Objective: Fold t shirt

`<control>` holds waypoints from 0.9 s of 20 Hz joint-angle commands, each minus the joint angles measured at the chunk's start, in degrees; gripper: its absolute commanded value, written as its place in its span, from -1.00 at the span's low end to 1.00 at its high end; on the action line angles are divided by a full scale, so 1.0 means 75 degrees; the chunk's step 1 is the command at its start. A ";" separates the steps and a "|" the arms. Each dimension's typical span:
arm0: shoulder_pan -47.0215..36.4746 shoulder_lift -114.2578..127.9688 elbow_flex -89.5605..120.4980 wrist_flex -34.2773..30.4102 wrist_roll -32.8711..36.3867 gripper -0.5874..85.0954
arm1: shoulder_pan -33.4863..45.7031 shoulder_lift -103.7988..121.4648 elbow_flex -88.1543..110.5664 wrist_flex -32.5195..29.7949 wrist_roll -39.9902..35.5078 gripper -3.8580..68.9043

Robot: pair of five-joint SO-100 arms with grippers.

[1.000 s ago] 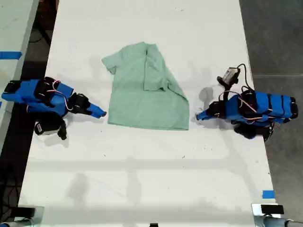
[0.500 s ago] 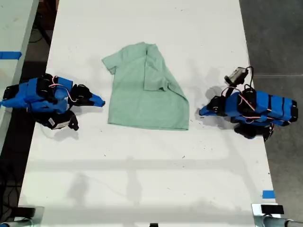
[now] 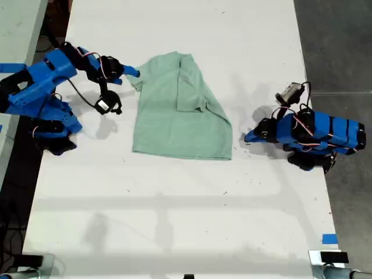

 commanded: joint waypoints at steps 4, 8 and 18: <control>-0.1418 -0.3223 -0.1980 -0.0328 0.0961 -0.29 | 0.0059 0.0059 0.0445 -0.0176 0.0000 -0.87; -0.1746 -0.4359 -0.2695 -0.0363 0.1148 -0.30 | 0.0059 0.0059 0.0445 -0.0176 -0.0012 -0.87; -0.1781 -0.8578 -0.7723 0.2074 0.1043 -0.99 | 0.0070 0.0047 0.0445 -0.0234 -0.0094 -0.87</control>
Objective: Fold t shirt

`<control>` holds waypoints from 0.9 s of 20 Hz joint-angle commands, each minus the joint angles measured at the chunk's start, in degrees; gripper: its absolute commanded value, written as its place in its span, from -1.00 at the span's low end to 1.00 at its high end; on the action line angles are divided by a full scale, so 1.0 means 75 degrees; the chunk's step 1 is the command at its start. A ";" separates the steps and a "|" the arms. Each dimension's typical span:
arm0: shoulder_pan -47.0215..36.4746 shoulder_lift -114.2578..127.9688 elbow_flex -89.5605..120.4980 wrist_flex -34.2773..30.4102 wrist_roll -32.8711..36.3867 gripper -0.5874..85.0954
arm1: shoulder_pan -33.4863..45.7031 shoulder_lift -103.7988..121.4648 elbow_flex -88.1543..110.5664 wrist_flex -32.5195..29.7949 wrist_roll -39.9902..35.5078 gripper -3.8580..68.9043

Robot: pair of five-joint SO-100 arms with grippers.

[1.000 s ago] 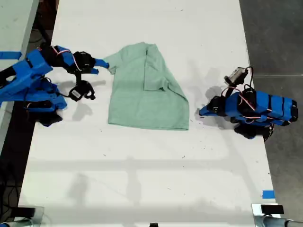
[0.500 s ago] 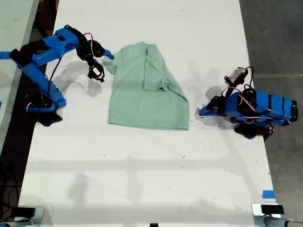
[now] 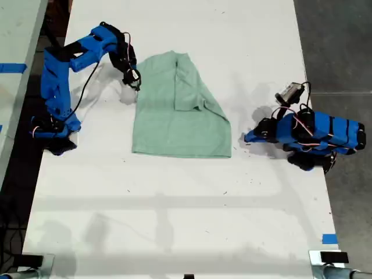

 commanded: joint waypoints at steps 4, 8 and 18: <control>0.1535 0.1184 -0.2402 0.1371 -0.0586 -0.99 | 0.0070 0.0047 0.0445 -0.0188 -0.0094 -0.87; 0.3035 0.0926 -0.2484 0.0668 -0.1137 -0.99 | 0.0070 0.0047 0.0445 -0.0188 -0.0082 -0.87; 0.3656 0.0973 -0.2695 -0.0281 -0.1605 -0.48 | 0.0070 0.0047 0.0445 -0.0188 -0.0094 -0.87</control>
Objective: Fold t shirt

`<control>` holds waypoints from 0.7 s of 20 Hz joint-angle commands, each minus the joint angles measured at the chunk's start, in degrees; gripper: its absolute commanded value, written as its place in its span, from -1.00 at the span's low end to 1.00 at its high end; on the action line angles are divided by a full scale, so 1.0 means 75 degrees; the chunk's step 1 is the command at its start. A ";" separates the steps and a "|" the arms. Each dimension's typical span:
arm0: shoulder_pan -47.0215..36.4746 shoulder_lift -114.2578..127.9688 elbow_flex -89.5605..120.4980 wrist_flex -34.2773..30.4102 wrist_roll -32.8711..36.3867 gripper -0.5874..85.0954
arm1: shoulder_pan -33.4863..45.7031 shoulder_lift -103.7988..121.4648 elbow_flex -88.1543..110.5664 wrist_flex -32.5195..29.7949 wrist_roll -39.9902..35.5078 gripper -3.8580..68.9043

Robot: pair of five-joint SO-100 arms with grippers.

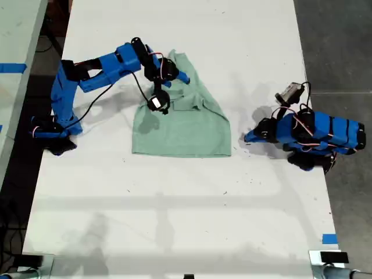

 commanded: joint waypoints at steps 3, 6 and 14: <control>-0.0809 0.2285 -0.0387 0.0867 0.0410 -0.99 | 0.0070 0.0047 0.0445 -0.0188 -0.0105 -0.87; -0.0387 0.5273 0.0902 0.1477 0.0668 -0.99 | 0.0070 0.0047 0.0445 -0.0188 -0.0117 -0.87; 0.2695 1.2281 0.9305 -0.0797 -0.2062 -0.99 | 0.0082 0.0047 0.0445 -0.0188 -0.0094 -0.87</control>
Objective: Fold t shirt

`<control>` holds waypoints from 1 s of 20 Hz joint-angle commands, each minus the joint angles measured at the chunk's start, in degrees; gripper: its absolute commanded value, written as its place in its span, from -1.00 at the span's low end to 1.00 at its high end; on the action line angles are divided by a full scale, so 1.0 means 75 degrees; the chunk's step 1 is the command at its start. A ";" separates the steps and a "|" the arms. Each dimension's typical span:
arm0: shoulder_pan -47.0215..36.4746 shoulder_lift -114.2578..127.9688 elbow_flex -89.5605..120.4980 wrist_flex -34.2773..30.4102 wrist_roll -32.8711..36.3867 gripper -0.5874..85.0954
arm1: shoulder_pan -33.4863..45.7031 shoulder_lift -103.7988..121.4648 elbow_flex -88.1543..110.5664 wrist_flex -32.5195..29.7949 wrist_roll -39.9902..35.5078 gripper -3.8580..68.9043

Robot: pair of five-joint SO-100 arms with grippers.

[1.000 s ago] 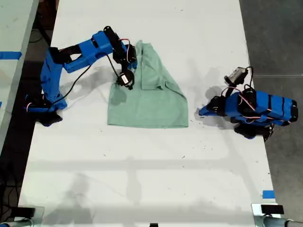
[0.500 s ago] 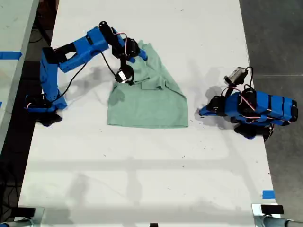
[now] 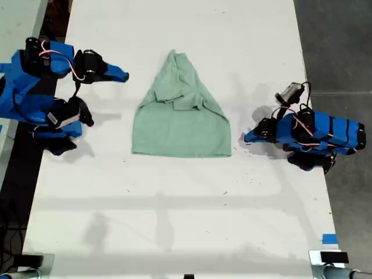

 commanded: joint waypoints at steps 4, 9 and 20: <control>0.1477 0.3234 0.5391 -0.2297 -0.1687 -0.99 | 0.0105 0.0047 0.0445 -0.0188 -0.0070 -0.87; 0.1395 0.6000 0.7816 -0.1852 -0.1441 -0.99 | 0.0105 0.0047 0.0445 -0.0188 -0.0059 -0.87; 0.1102 0.7301 0.8812 -0.1488 -0.1324 -0.99 | 0.0082 0.0047 0.0445 -0.0164 0.0012 -0.87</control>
